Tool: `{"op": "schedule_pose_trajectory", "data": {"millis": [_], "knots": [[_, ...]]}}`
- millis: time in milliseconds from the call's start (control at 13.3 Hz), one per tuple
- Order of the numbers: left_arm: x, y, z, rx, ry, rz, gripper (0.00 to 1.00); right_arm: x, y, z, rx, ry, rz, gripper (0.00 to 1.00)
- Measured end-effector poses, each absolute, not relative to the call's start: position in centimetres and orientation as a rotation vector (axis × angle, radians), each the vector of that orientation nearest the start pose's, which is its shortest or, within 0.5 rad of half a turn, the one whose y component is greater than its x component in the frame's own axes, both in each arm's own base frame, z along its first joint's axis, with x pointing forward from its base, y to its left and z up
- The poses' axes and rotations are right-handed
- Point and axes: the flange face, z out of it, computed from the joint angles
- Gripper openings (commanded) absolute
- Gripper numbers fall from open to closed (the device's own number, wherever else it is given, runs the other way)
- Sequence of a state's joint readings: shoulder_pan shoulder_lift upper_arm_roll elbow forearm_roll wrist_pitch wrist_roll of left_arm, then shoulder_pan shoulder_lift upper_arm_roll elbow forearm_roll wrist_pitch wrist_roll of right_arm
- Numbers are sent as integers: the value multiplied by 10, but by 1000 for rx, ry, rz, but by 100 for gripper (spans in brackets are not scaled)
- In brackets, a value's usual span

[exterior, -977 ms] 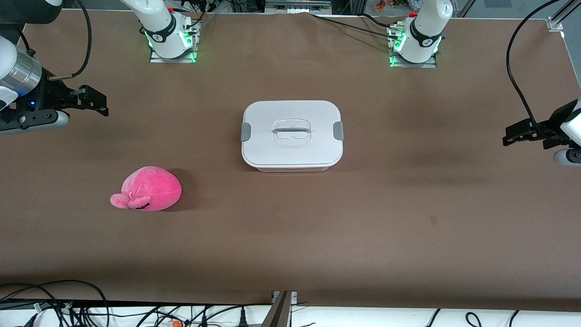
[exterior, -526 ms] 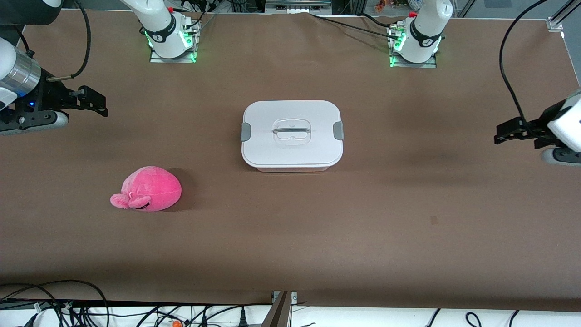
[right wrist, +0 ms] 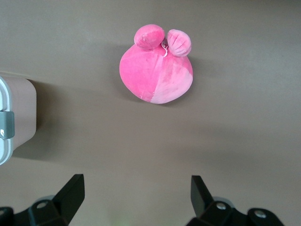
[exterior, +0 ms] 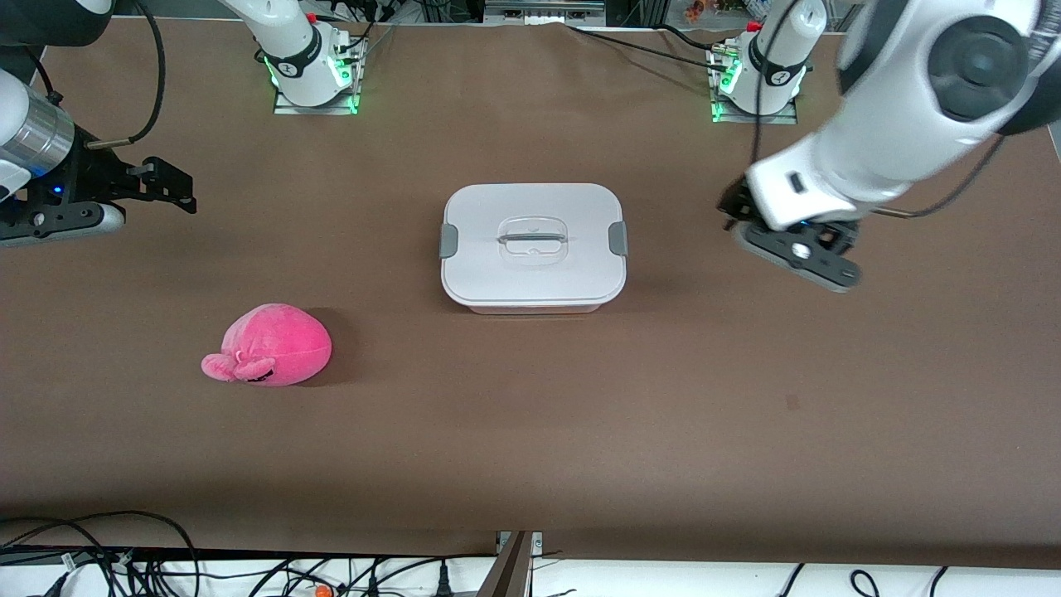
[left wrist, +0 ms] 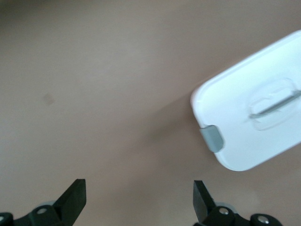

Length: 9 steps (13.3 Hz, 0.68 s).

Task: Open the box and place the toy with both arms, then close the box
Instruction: 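Lower the left gripper onto the grey lid handle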

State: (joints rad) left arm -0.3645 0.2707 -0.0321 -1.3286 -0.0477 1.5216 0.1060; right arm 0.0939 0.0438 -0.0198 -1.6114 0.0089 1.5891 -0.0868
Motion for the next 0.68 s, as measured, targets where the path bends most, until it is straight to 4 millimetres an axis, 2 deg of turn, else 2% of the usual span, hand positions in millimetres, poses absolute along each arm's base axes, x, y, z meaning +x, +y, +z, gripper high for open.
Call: {"op": "schedule_pose_trajectory", "data": {"millis": [225, 376, 526, 676], "knots": [[543, -319, 577, -2994, 1097, 130, 100, 565, 43, 582, -3121, -250, 103, 100], [518, -365, 570, -2927, 1264, 142, 100, 565, 43, 582, -3121, -250, 104, 100], [510, -399, 548, -2865, 1423, 129, 100, 565, 42, 582, -3121, -249, 105, 100], [515, -421, 514, -2801, 1562, 132, 100, 565, 42, 582, -3122, -248, 105, 100]]}}
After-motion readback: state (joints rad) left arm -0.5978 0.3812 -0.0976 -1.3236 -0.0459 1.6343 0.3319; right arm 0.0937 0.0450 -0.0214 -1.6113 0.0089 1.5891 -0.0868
